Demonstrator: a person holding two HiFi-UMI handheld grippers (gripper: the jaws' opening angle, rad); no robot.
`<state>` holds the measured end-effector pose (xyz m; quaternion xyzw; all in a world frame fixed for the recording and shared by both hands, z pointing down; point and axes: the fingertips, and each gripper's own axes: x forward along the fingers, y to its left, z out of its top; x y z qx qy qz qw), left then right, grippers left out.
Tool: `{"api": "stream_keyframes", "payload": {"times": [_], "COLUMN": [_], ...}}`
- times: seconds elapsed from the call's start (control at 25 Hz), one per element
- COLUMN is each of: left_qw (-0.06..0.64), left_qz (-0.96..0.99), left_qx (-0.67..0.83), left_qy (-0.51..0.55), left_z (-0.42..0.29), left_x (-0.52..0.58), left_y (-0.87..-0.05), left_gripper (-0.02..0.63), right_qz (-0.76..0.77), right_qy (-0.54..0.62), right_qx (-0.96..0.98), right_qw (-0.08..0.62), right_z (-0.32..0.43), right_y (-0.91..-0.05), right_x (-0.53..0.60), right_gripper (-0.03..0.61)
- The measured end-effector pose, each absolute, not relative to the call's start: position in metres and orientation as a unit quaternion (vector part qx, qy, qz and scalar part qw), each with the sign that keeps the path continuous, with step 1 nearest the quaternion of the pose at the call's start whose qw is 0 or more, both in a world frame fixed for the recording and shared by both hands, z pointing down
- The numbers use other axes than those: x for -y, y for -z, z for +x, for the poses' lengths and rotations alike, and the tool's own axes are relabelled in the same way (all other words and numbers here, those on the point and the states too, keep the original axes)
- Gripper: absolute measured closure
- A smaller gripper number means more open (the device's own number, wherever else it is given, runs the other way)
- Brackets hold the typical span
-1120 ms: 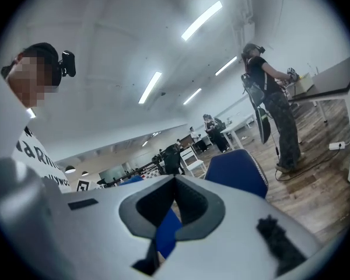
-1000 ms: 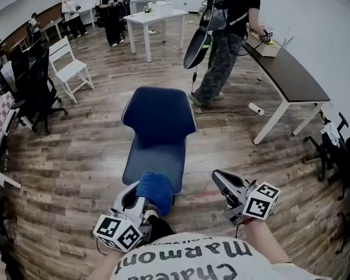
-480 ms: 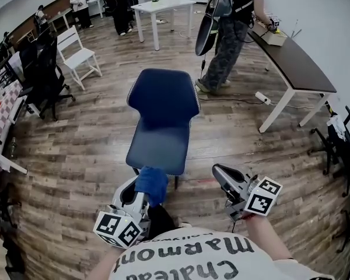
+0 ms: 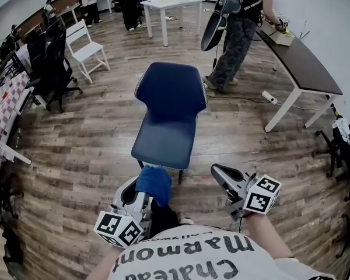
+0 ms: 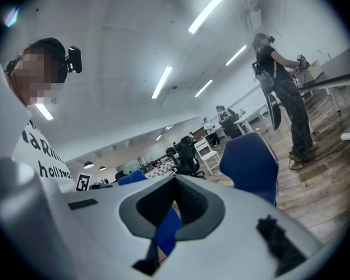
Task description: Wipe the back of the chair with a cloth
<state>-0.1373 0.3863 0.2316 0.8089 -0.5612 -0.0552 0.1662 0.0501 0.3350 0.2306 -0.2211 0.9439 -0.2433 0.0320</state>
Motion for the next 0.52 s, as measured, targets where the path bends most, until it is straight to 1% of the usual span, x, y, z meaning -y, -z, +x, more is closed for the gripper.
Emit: {"api": "stream_keyframes", "payload": {"times": [0.52], "left_qw": [0.173], "left_qz": [0.811], "left_qx": [0.556], "left_qy": [0.056], "left_z": [-0.1396], "left_x": [-0.3838], "left_y": [-0.2331], "left_gripper": [0.574], "right_qz": [-0.224], "right_qy": [0.242], "right_qx": [-0.944], "right_qw": [0.029], "right_z": [0.0452], "right_y": [-0.2313], "right_x": [-0.3311], "right_gripper": [0.565]}}
